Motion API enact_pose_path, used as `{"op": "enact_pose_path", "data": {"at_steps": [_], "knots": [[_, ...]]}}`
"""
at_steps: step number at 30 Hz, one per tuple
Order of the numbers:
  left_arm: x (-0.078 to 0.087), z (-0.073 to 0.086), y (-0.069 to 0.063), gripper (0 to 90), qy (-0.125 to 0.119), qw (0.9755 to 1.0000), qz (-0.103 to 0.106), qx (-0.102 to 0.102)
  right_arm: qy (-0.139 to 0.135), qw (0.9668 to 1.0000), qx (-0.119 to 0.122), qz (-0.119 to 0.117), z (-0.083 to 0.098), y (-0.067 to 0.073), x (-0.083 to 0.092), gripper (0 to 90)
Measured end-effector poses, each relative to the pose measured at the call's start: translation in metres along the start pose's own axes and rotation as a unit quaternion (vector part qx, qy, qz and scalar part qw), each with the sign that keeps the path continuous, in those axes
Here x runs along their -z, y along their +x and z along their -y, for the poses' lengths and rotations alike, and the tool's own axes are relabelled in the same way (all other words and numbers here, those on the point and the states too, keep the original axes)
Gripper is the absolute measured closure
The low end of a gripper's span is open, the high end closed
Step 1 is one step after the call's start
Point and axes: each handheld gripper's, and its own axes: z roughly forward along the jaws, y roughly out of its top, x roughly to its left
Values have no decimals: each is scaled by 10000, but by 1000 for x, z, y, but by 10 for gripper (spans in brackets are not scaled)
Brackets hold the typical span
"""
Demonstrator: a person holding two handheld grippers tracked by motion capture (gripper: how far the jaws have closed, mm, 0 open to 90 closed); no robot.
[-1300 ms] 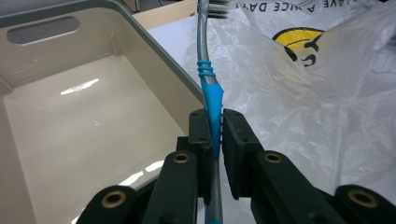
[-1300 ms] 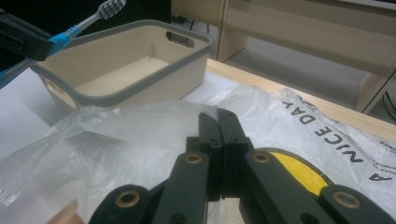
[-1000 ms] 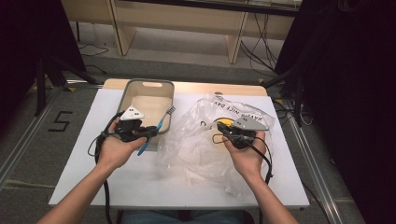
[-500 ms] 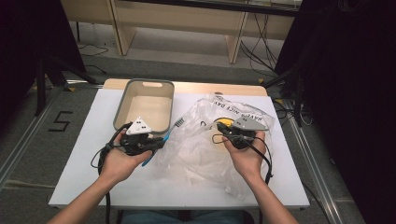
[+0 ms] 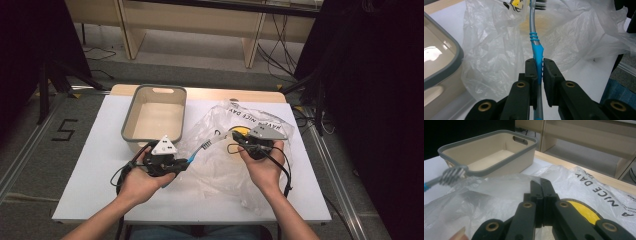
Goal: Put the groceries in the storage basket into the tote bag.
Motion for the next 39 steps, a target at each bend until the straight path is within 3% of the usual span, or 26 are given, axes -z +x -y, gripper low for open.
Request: {"op": "enact_pose_path", "data": {"at_steps": [14,20,39], "knots": [[-30,-8,-18,818,254,9995,87,-163,-13,10000,-4,-20,-1,1,1,900],[-43,-12,-22,819,361,9993,42,-67,-40,10000,-4,-22,-2,0,2,900],[-76,-25,-21,818,527,9985,-134,16,-68,10000,-31,-42,-3,1,3,900]]}}
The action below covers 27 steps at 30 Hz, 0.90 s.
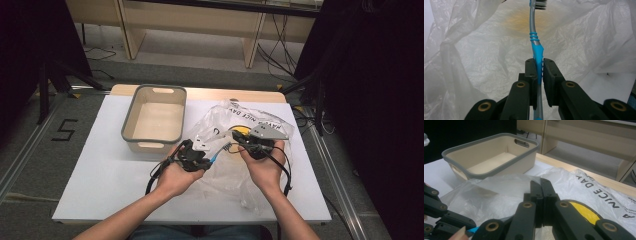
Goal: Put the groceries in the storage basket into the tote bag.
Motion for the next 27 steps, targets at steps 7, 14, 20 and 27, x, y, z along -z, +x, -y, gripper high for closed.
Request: {"op": "enact_pose_path", "data": {"at_steps": [7,14,20,27], "knots": [[-15,-5,-2,817,50,10000,-2,60,2,10000,3,-16,0,0,0,900],[-25,-6,0,817,85,9999,-82,36,29,10000,10,-31,1,1,-2,900],[-33,-8,-2,817,19,9999,-139,10,35,10000,10,-31,1,1,-2,900],[-41,-12,-5,817,-102,9998,-162,-48,44,10000,-2,-27,2,2,-2,900]]}}
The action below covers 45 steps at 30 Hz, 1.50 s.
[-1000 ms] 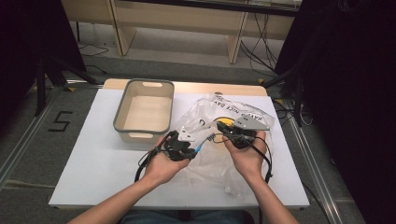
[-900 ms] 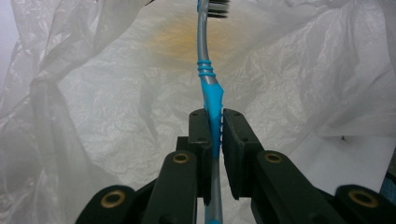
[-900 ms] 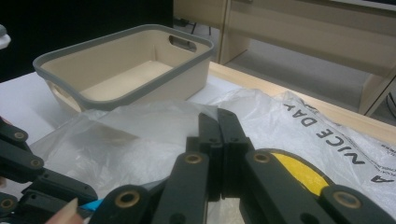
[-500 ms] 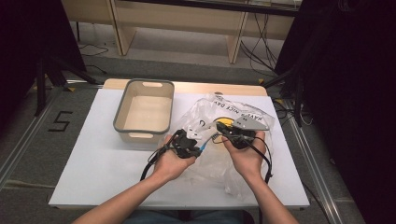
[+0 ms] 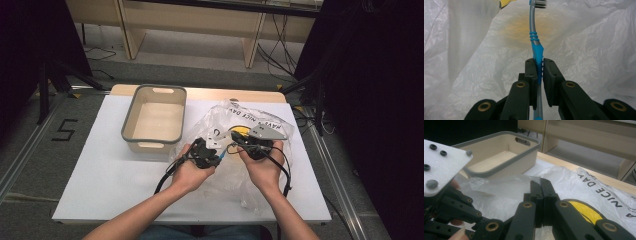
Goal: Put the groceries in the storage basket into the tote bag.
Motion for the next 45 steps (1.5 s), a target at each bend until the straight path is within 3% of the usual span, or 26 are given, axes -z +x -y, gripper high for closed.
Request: {"op": "enact_pose_path", "data": {"at_steps": [12,19,28,30,34,39,42,43,45], "knots": [[-8,-5,0,816,-78,9999,-100,52,27,10000,1,-14,1,0,-1,900],[-3,-14,-4,821,-238,9996,-65,160,34,10000,-5,-8,2,-1,-1,900],[-10,-16,-4,826,-304,9991,-229,164,61,10000,-4,10,3,-1,-3,900],[-13,-16,-3,893,-349,9989,-297,91,66,10000,24,12,4,-2,-3,900],[-22,-15,-1,861,-345,9987,-366,-53,108,9999,-32,17,6,-3,-4,900],[-12,-12,-2,802,-444,9984,-328,-116,131,9999,0,21,7,-4,-4,900],[10,-7,-4,783,-571,9982,-123,-125,149,9999,-20,9,8,-4,-3,900],[10,-7,-4,778,-571,9982,-123,-125,161,9999,-12,-8,8,-4,-2,900],[31,-1,-4,768,-655,9978,-6,-99,204,9998,-30,-21,10,-3,0,900]]}}
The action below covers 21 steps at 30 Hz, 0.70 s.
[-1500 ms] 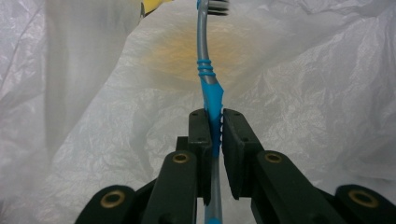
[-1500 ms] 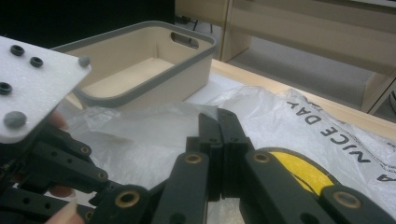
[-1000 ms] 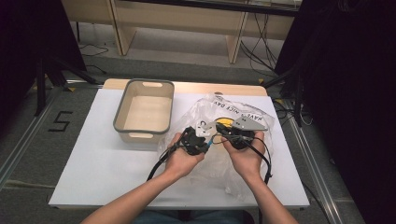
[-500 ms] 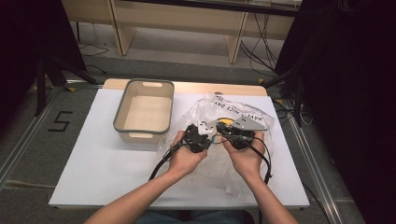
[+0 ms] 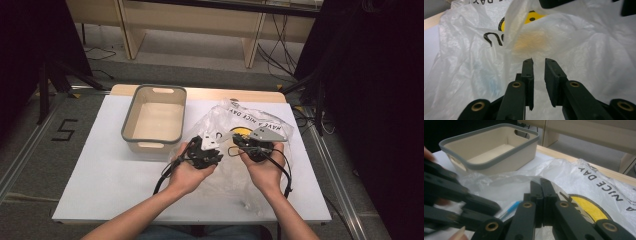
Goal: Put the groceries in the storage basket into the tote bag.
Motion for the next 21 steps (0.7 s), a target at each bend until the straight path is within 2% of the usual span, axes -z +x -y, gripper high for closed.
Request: {"op": "enact_pose_path", "data": {"at_steps": [1,2,3,4,5,7,8,9,10,11,12,14,16,17,18,19,21], "knots": [[8,2,1,763,-41,10000,39,18,35,10000,8,-7,1,0,1,900],[8,2,1,760,-41,10000,39,18,73,10000,32,-41,3,-1,3,900],[23,5,3,759,-124,9999,66,95,138,9999,37,-62,5,-1,4,900],[23,5,3,758,-124,9999,66,95,206,9997,27,-91,8,-1,6,900],[38,8,6,756,-222,9996,65,143,272,9996,10,-123,11,-2,8,900],[50,11,9,752,-306,9994,26,182,409,9989,-24,-221,17,-2,11,900],[50,11,9,748,-306,9994,26,182,489,9985,-46,-261,20,-2,11,900],[59,14,11,741,-349,9992,-21,209,551,9980,-37,-306,23,-2,11,900],[59,14,11,735,-349,9992,-21,209,632,9974,-31,-353,25,-2,11,900],[64,17,16,732,-349,9990,-126,234,700,9968,-25,-397,27,-1,10,900],[64,17,16,730,-349,9990,-126,234,752,9962,-31,-448,29,-1,9,899],[66,25,26,722,-284,9986,-268,351,889,9945,11,-552,31,1,8,898],[64,31,33,706,-210,9981,-447,367,1016,9927,54,-647,34,3,7,897],[62,35,37,696,-158,9978,-533,367,1108,9913,93,-712,36,4,7,897],[62,35,37,687,-158,9978,-533,367,1199,9897,112,-770,38,5,6,896],[57,42,47,679,-2,9970,-618,475,1284,9882,147,-826,40,6,5,895],[52,49,55,668,177,9958,-690,570,1543,9830,197,-977,46,6,4,890]]}}
